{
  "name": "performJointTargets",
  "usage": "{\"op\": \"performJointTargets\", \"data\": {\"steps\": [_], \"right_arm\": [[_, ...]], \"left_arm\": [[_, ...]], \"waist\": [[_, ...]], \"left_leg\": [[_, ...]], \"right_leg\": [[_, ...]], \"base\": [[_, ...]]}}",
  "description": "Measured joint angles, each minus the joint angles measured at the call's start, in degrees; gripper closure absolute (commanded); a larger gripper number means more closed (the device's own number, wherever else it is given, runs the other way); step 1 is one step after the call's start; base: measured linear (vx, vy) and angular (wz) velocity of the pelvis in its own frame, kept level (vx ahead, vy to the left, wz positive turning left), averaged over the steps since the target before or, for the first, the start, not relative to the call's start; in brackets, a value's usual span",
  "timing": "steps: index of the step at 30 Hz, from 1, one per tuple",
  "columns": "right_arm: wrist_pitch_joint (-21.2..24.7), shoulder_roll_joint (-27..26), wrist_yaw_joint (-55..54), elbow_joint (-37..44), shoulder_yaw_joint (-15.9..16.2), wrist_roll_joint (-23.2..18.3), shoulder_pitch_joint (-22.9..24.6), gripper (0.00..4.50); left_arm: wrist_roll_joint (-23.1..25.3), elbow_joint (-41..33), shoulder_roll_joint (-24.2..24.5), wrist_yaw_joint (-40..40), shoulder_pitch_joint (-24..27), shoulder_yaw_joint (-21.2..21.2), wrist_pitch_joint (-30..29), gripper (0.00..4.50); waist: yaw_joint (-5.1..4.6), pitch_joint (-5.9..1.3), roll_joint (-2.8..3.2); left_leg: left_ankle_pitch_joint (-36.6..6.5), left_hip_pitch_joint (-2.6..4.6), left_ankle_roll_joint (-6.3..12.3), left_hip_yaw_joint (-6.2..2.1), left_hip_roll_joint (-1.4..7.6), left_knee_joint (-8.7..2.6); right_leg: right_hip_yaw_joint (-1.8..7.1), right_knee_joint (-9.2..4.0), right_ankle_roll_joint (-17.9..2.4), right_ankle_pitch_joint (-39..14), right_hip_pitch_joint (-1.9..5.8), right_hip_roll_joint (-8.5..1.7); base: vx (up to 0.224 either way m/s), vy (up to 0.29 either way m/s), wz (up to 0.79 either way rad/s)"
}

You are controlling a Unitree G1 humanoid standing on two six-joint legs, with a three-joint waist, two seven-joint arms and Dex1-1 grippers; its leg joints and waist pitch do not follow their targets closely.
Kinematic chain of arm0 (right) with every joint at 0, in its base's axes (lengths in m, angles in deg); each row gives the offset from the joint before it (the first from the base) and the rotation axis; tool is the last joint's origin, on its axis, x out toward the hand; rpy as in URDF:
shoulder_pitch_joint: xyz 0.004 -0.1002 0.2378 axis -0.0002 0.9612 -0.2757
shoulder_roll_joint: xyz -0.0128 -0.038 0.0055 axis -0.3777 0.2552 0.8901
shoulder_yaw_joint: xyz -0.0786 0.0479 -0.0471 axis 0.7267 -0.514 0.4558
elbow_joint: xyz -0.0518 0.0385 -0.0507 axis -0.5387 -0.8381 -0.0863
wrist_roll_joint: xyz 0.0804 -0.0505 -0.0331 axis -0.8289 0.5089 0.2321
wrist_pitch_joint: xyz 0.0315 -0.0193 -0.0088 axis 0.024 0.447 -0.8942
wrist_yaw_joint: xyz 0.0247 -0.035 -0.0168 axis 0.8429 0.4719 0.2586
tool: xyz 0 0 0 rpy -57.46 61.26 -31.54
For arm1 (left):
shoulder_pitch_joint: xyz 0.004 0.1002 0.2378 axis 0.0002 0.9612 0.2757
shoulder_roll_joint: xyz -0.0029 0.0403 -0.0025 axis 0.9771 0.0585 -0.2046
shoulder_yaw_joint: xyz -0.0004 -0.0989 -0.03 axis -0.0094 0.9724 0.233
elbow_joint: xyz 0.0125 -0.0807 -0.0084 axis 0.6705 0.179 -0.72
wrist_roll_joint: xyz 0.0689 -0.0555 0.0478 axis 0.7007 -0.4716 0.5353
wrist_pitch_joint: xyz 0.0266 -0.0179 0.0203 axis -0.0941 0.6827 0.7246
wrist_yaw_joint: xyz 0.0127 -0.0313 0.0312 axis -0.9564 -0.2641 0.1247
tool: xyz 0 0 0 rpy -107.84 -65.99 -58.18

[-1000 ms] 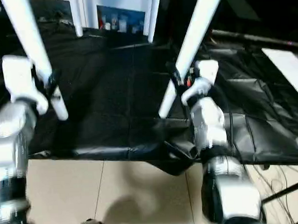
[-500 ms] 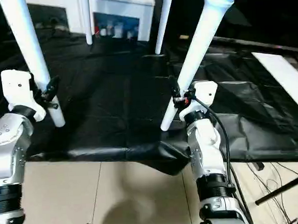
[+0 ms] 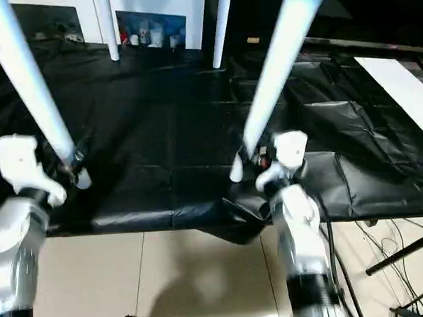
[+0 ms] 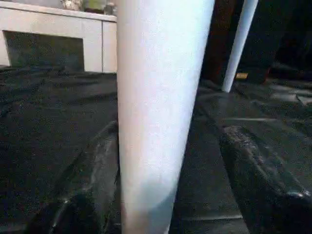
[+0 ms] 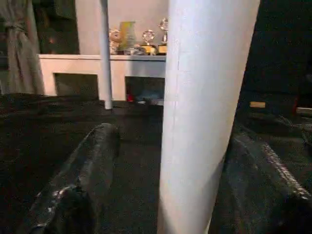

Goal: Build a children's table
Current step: Flip table

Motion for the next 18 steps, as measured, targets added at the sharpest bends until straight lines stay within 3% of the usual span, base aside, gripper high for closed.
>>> {"op": "performJointTargets", "data": {"steps": [6,11,18], "right_arm": [[7.93,0.70,-0.21,10.92,2.08,-0.79,7.85,1.14],[17.59,2.10,-3.55,14.87,1.82,-1.90,10.22,1.14],[18.89,2.25,-3.10,17.55,1.35,-3.06,12.18,1.14]], "left_arm": [[2.15,-2.40,-0.63,-2.92,4.51,-0.78,-1.42,1.15],[2.25,-3.05,-0.47,-3.51,6.43,-1.26,-1.58,1.15],[3.32,-4.49,-0.71,-4.04,8.81,-1.84,-0.69,1.15]], "waist": [[-0.22,0.01,0.02],[-0.32,0.07,0.12],[-0.83,-0.03,-0.01]], "left_leg": [[0.00,0.32,-0.02,-0.01,-0.02,-0.05],[0.00,0.53,-0.03,-0.03,-0.03,-0.07],[-0.01,0.53,-0.02,-0.07,-0.10,-0.04]], "right_leg": [[0.11,-0.07,0.50,-0.04,0.09,0.00],[0.12,-0.34,0.58,0.01,-0.08,0.01],[0.25,-0.59,0.65,0.22,-0.07,0.00]], "base": [[0.000,0.000,0.00],[0.000,0.000,0.00],[0.000,0.000,0.00]]}}
